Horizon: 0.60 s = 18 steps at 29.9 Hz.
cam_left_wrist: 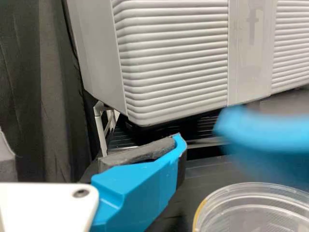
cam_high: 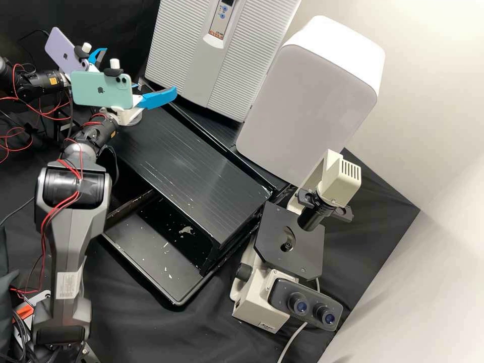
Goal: Slide the petri dish to the right
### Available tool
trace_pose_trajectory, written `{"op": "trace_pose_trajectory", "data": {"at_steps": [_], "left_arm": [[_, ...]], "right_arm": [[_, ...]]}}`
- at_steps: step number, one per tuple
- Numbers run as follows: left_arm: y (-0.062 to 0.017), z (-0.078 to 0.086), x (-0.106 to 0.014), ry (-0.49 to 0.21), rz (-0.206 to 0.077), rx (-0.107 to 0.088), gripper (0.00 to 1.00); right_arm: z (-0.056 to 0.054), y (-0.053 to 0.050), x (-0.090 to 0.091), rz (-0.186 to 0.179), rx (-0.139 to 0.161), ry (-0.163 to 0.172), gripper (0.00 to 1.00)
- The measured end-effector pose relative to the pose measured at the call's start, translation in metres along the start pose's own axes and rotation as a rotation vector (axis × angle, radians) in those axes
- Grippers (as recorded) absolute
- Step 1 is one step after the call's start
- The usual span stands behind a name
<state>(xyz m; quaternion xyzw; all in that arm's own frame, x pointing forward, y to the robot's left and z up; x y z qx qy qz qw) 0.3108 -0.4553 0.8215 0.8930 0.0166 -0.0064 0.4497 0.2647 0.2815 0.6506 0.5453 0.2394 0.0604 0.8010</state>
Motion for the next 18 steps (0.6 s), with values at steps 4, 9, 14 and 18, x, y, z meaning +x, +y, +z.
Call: {"op": "trace_pose_trajectory", "data": {"at_steps": [4,9,14,18], "left_arm": [[0.0000,0.000,0.000,0.000,0.000,0.000,1.00],[0.0000,0.000,0.000,0.000,0.000,0.000,1.00],[0.0000,0.000,0.000,0.000,0.000,0.000,1.00],[0.0000,0.000,0.000,0.000,0.000,0.000,1.00]], "right_arm": [[-0.001,-0.005,0.000,-0.038,0.048,0.006,1.00],[-0.002,-0.006,0.000,-0.041,0.107,0.006,1.00],[-0.004,-0.008,0.000,-0.072,0.182,0.030,1.00],[-0.004,-0.018,0.003,-0.109,0.169,0.060,1.00]]}}
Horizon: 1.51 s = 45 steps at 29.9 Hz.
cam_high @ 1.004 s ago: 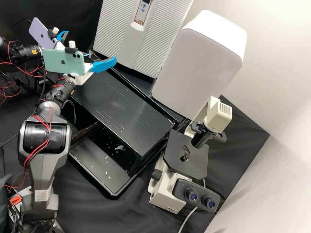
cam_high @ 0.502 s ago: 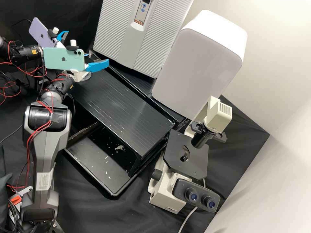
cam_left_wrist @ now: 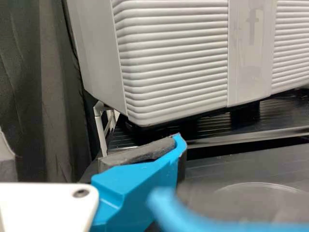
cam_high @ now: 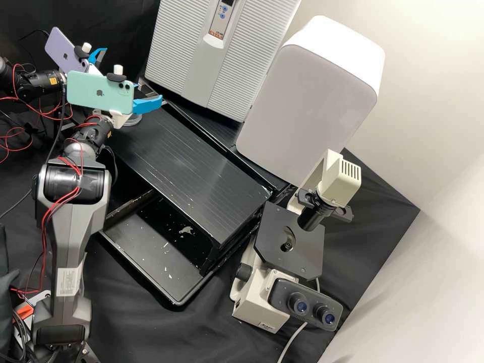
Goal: Slide the petri dish to the right
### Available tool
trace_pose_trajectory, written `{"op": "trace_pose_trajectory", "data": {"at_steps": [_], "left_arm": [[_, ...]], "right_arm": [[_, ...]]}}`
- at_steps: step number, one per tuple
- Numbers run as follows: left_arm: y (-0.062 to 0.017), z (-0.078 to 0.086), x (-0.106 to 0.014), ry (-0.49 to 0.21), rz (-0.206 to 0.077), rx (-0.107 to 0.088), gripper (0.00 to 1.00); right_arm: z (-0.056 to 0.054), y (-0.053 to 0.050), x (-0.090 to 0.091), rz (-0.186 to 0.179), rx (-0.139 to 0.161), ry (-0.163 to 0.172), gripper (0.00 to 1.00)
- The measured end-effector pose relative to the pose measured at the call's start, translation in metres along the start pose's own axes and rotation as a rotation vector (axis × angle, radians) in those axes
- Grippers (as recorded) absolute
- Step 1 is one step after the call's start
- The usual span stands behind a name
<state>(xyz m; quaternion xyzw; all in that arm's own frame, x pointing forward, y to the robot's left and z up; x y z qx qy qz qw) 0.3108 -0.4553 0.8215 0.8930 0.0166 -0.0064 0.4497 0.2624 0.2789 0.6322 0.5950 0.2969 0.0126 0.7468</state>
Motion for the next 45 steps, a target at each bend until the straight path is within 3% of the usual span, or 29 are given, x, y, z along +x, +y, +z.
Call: {"op": "trace_pose_trajectory", "data": {"at_steps": [5,10,17,20,24,27,30,41,42,45], "left_arm": [[0.0000,0.000,0.000,0.000,0.000,0.000,1.00],[0.0000,0.000,0.000,0.000,0.000,0.000,1.00],[0.0000,0.000,0.000,0.000,0.000,0.000,1.00],[0.0000,0.000,0.000,0.000,0.000,0.000,1.00],[0.0000,0.000,0.000,0.000,0.000,0.000,1.00],[0.0000,0.000,0.000,0.000,0.000,0.000,1.00],[0.0000,0.000,0.000,0.000,0.000,0.000,1.00],[0.0000,0.000,0.000,0.000,0.000,0.000,1.00],[0.0000,0.000,0.000,0.000,0.000,0.000,1.00],[0.0000,0.000,0.000,0.000,0.000,0.000,1.00]], "right_arm": [[0.008,-0.012,0.004,-0.059,-0.008,-0.024,1.00],[0.015,-0.019,0.002,-0.083,-0.031,-0.057,1.00],[0.022,-0.026,-0.003,-0.096,-0.042,-0.070,1.00],[0.021,-0.026,-0.003,-0.095,-0.003,-0.068,1.00],[0.020,-0.025,-0.003,-0.097,0.075,-0.049,1.00],[0.022,-0.027,-0.002,-0.129,0.142,-0.054,1.00],[0.025,-0.027,-0.001,-0.143,0.189,-0.059,1.00],[0.026,-0.023,-0.004,-0.140,0.210,-0.057,1.00],[0.026,-0.023,-0.004,-0.140,0.205,-0.058,0.00],[0.028,-0.023,-0.004,-0.135,0.197,-0.075,0.00]]}}
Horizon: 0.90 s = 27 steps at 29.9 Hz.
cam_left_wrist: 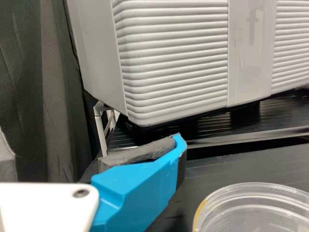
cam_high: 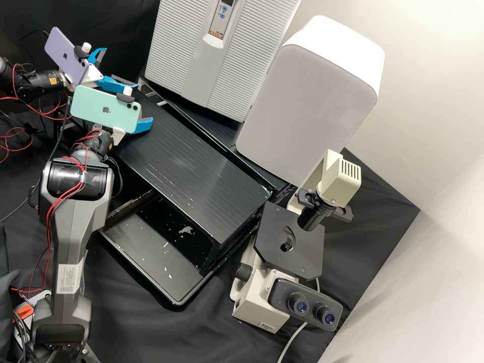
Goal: Slide the petri dish to the right
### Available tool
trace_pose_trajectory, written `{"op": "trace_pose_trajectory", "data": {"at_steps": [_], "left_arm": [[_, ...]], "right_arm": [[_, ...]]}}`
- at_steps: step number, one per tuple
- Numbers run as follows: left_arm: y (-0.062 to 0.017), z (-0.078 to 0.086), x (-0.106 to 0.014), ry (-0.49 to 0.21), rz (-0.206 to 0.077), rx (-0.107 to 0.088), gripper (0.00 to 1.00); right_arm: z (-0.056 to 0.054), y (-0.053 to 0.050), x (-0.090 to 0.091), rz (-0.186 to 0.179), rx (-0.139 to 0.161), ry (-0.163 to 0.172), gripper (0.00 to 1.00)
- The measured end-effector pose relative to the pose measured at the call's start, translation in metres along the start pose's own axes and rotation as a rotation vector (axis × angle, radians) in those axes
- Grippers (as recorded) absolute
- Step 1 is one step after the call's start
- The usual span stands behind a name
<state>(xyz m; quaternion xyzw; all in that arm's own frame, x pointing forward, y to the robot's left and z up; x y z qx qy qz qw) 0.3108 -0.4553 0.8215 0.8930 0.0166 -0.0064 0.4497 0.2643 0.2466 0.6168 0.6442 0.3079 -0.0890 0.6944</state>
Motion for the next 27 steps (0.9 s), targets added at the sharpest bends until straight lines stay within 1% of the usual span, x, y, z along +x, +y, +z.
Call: {"op": "trace_pose_trajectory", "data": {"at_steps": [2,3,5,6,9,15,21,27], "left_arm": [[0.0000,0.0000,0.0000,0.000,0.000,0.000,1.00],[0.0000,0.0000,0.0000,0.000,0.000,0.000,1.00],[0.0000,0.0000,0.0000,0.000,0.000,0.000,1.00],[0.0000,0.0000,0.0000,0.000,0.000,0.000,1.00],[0.0000,0.0000,0.0000,0.000,0.000,0.000,1.00],[0.0000,0.0000,0.0000,0.000,0.000,0.000,1.00],[0.0000,0.0000,0.0000,0.000,0.000,0.000,1.00],[0.0000,0.0000,0.0000,0.000,0.000,0.000,1.00]], "right_arm": [[0.0018,0.0007,0.0000,0.008,-0.005,-0.019,0.00],[0.0028,0.0011,-0.0001,0.012,-0.013,-0.031,0.00],[0.0060,0.0019,-0.0002,0.021,-0.019,-0.066,0.00],[0.0070,0.0023,-0.0003,0.024,-0.019,-0.078,0.00],[0.0083,0.0035,-0.0001,0.031,-0.030,-0.101,0.00],[0.0090,0.0041,0.0004,0.027,-0.035,-0.122,0.00],[0.0087,0.0042,0.0005,0.027,-0.041,-0.121,0.00],[0.0088,0.0037,0.0005,0.021,-0.040,-0.122,0.00]]}}
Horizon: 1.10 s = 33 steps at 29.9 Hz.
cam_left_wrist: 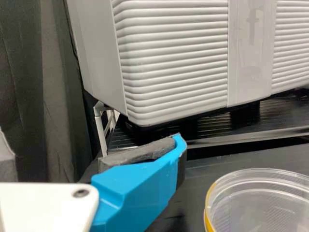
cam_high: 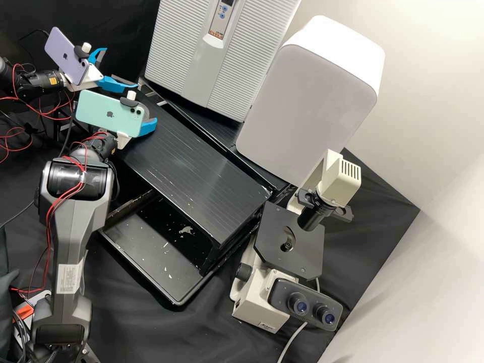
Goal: Slide the petri dish to the right
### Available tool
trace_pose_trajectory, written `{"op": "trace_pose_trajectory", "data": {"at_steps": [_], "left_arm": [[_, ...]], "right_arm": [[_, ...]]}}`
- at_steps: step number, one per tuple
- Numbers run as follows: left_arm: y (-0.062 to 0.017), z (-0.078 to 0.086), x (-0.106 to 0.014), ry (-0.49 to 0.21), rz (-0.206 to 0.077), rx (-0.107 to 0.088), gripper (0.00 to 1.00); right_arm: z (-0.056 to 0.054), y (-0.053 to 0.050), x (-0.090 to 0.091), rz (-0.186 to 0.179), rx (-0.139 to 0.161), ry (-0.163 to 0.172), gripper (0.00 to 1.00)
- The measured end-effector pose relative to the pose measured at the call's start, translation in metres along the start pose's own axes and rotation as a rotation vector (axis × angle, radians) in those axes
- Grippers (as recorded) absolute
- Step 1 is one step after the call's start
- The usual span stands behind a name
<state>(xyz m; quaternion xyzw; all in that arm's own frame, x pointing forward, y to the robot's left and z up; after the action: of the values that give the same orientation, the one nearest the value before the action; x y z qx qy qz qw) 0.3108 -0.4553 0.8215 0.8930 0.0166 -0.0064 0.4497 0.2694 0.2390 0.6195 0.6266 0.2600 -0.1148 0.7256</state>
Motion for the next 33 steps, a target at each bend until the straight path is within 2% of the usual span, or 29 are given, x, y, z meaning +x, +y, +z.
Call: {"op": "trace_pose_trajectory", "data": {"at_steps": [6,9,14,18,21,24,25,28,33], "left_arm": [[0.0000,0.000,0.000,0.000,0.000,0.000,1.00],[0.0000,0.000,0.000,0.000,0.000,0.000,1.00],[0.0000,0.000,0.000,0.000,0.000,0.000,1.00],[0.0000,0.000,0.000,0.000,0.000,0.000,1.00],[0.0000,0.000,0.000,0.000,0.000,0.000,1.00],[0.0000,0.000,0.000,0.000,0.000,0.000,1.00],[0.0000,0.000,0.000,0.000,0.000,0.000,1.00],[0.0000,0.000,0.000,0.000,0.000,0.000,1.00],[0.0000,0.000,0.000,0.000,0.000,0.000,1.00]], "right_arm": [[0.000,0.000,0.000,0.000,-0.009,0.000,0.00],[0.000,0.000,0.000,0.001,-0.030,0.001,0.00],[0.000,0.002,0.001,0.010,-0.024,-0.019,0.00],[0.000,0.001,-0.001,0.019,-0.054,-0.026,0.00],[0.004,0.002,-0.005,0.048,-0.089,-0.034,0.00],[0.011,0.001,-0.016,0.086,-0.109,-0.062,0.00],[0.013,0.002,-0.022,0.109,-0.133,-0.066,0.00],[0.022,0.000,-0.033,0.137,-0.176,-0.082,0.00],[0.036,0.003,-0.052,0.173,-0.201,-0.098,0.00]]}}
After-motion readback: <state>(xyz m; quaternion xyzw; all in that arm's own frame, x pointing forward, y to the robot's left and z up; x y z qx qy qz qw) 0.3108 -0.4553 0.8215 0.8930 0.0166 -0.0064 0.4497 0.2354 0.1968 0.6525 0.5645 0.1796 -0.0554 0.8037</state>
